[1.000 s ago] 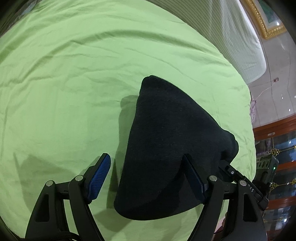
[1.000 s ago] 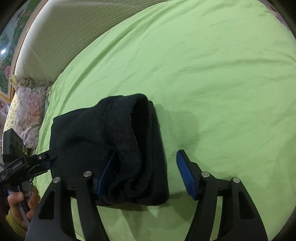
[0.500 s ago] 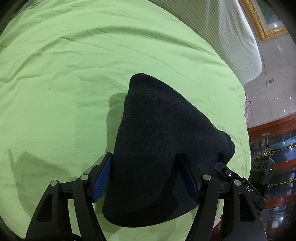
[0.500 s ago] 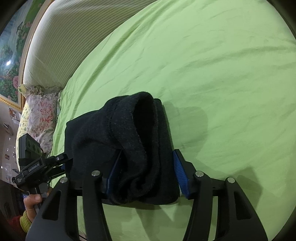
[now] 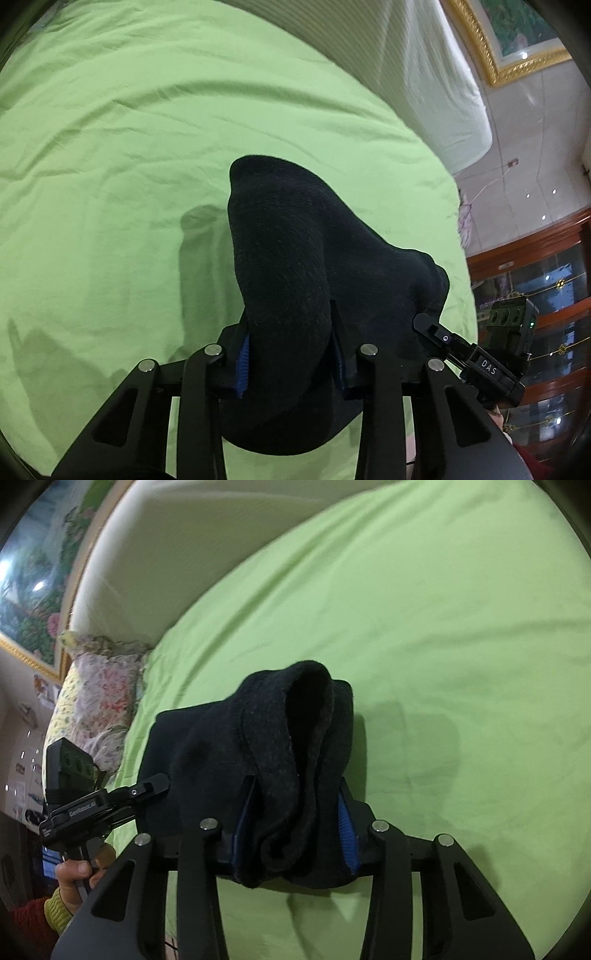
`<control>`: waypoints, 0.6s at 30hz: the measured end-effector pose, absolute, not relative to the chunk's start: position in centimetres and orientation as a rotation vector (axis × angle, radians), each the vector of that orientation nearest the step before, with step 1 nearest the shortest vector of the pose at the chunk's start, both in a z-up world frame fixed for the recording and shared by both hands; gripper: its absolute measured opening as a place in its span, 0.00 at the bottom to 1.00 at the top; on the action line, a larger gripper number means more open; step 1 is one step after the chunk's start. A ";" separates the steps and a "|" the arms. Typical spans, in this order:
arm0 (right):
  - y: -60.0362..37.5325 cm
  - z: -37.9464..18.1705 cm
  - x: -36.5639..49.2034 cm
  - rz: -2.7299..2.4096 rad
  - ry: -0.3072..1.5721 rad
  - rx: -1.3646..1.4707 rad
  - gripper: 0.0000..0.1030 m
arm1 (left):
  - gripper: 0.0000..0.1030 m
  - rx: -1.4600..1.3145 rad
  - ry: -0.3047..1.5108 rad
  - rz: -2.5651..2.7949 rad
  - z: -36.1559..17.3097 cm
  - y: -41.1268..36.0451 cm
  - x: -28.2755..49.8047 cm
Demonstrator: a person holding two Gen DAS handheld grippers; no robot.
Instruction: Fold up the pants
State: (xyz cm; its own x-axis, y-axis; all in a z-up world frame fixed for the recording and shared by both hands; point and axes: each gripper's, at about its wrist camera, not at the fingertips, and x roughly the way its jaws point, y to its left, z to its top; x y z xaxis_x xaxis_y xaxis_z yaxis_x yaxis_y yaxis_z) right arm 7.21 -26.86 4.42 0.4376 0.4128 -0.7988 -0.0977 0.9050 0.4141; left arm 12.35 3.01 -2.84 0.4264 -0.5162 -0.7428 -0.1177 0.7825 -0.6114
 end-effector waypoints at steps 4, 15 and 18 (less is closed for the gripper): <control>-25.3 5.4 7.9 0.367 1.059 0.318 0.40 | 0.33 -0.655 1.074 -0.251 -1.0 4.3 11.8; -17.8 5.7 12.5 0.475 1.048 0.197 0.40 | 0.33 -0.629 0.978 -0.118 2.3 10.0 11.5; -16.0 5.1 13.9 0.491 1.054 0.179 0.40 | 0.33 -0.614 0.967 -0.072 2.3 11.6 12.2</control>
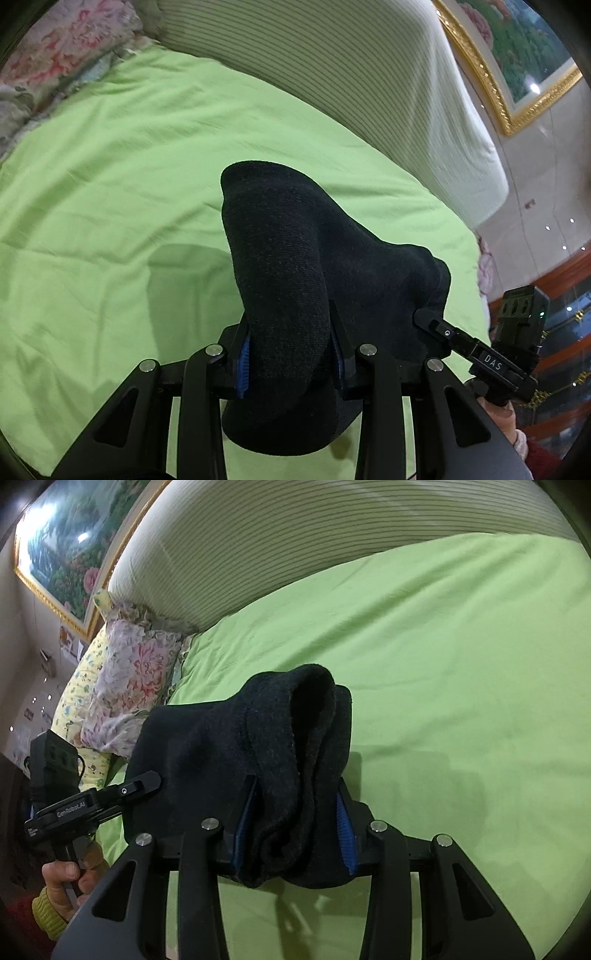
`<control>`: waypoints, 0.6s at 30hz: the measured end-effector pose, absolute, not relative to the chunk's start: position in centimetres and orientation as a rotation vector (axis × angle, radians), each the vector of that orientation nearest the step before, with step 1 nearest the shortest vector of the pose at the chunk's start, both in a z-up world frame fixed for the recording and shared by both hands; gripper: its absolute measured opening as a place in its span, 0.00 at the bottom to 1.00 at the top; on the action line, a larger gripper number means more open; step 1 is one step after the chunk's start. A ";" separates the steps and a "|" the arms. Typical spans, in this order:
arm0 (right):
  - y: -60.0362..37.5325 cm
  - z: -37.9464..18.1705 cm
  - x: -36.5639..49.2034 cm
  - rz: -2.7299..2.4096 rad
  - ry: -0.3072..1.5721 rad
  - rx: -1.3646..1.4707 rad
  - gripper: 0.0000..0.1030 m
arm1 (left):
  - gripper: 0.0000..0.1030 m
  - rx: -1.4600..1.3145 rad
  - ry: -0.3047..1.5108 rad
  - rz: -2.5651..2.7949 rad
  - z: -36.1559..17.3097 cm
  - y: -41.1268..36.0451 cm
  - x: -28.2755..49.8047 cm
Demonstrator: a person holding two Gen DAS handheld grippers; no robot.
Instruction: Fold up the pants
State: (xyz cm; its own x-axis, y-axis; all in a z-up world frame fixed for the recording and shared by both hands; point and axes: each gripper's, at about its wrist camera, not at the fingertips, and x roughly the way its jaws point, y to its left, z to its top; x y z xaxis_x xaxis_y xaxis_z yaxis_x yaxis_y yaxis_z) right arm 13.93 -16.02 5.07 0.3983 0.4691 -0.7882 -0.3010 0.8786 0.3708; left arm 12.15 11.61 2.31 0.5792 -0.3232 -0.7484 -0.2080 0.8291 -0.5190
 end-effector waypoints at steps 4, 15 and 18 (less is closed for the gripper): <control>-14.4 4.0 15.4 0.503 1.070 0.159 0.40 | 0.33 -0.606 0.963 -0.036 1.5 13.4 13.2; -13.7 1.6 17.4 0.476 1.116 0.110 0.47 | 0.35 -0.589 1.000 -0.007 -1.4 14.1 14.9; -13.8 1.3 17.4 0.467 1.114 0.067 0.49 | 0.41 -0.604 1.008 -0.004 -2.1 14.4 15.1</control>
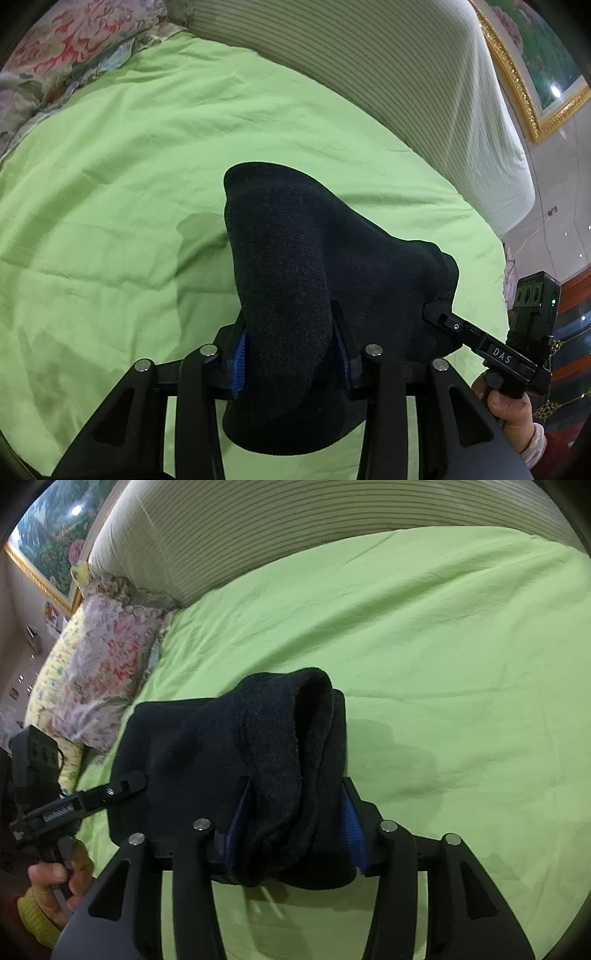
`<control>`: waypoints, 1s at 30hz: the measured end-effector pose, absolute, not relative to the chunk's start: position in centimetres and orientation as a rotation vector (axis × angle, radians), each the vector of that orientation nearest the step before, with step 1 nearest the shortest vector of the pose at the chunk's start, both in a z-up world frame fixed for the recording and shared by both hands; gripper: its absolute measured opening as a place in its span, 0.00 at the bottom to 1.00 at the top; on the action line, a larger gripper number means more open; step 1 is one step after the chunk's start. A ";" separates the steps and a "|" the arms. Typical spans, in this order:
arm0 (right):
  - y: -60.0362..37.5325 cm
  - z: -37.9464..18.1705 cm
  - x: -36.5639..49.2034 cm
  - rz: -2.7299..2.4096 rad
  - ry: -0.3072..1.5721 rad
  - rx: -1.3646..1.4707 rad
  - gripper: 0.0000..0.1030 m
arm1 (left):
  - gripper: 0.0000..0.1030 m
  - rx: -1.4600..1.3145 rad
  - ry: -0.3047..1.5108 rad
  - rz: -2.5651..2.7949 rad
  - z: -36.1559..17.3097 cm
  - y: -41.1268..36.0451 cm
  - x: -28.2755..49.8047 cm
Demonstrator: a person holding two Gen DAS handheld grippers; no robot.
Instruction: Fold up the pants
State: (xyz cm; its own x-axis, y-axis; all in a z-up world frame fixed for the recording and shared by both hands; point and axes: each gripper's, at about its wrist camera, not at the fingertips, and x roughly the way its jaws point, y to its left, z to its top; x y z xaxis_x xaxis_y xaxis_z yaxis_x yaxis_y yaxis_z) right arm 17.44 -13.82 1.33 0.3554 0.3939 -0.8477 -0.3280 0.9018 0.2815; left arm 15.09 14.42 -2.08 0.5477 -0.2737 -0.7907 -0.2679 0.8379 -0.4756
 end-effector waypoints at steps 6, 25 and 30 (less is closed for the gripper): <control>-14.5 1.0 17.4 0.444 1.103 0.043 0.62 | 0.60 -0.616 1.024 0.055 -2.8 15.1 14.5; -13.8 2.6 14.7 0.428 1.005 0.000 0.75 | 0.79 -0.503 1.043 0.169 -1.7 13.0 11.9; -13.5 3.4 12.9 0.427 0.946 -0.023 0.79 | 0.80 -0.467 1.035 0.201 -1.4 12.0 10.6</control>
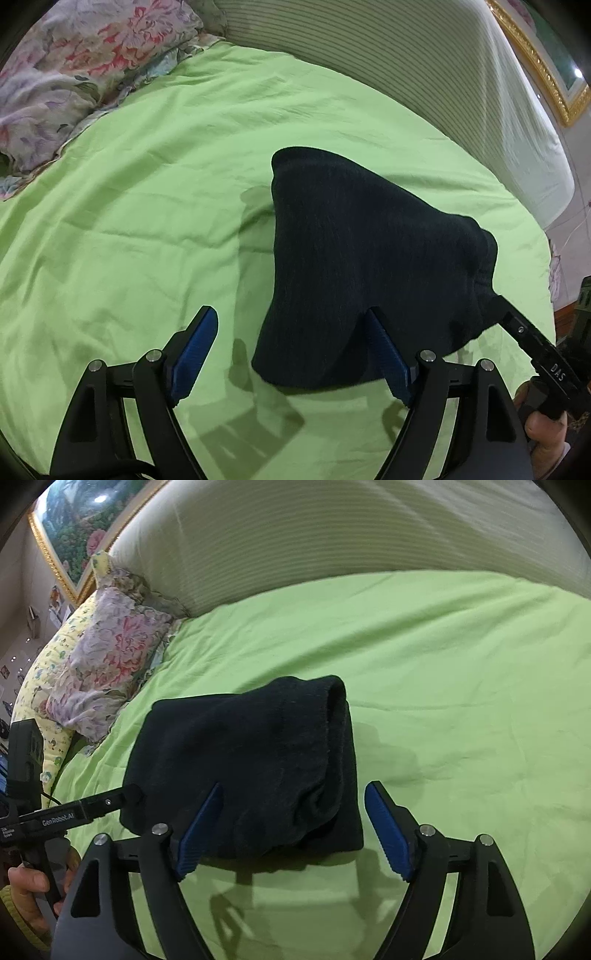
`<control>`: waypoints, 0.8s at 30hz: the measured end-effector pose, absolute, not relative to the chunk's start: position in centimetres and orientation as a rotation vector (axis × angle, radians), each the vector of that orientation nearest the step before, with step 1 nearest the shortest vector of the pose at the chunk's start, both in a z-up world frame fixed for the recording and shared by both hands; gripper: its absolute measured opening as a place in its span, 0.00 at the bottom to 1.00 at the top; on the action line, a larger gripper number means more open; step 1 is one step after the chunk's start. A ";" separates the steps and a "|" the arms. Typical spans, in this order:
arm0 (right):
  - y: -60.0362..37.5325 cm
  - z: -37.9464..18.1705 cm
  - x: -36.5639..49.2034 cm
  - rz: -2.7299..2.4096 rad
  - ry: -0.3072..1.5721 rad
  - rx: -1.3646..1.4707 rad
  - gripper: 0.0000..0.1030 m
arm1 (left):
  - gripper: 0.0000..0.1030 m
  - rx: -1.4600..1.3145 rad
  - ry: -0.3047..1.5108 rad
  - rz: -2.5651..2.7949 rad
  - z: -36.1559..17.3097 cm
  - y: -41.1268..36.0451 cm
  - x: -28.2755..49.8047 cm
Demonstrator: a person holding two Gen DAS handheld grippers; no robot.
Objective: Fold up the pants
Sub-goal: 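Open both grippers and withdraw them from the folded pants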
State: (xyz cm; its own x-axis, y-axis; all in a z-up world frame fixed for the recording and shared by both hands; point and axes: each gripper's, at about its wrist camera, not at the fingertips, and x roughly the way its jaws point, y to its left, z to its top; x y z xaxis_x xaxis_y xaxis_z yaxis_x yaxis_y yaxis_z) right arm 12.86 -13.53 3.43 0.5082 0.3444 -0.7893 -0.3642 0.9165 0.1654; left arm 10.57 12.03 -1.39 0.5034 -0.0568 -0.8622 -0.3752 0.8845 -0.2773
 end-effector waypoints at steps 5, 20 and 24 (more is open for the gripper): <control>-13.6 4.0 11.3 0.414 0.892 -0.054 0.83 | 0.80 -0.434 1.038 0.226 -1.1 11.2 9.5; -12.6 4.2 6.9 0.436 0.791 -0.182 0.86 | 0.81 -0.229 0.985 0.262 -0.3 7.9 6.3; -11.8 4.2 5.6 0.449 0.726 -0.250 0.88 | 0.82 -0.200 0.952 0.295 0.2 7.6 5.7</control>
State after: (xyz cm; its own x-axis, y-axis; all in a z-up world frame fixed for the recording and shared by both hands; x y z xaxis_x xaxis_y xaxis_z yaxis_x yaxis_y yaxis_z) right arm 5.61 -11.79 4.22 0.6590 0.3066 -0.6868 -0.4768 0.8765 -0.0661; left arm 5.65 7.62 0.22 0.5448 0.1593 -0.8233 -0.3339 0.9418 -0.0387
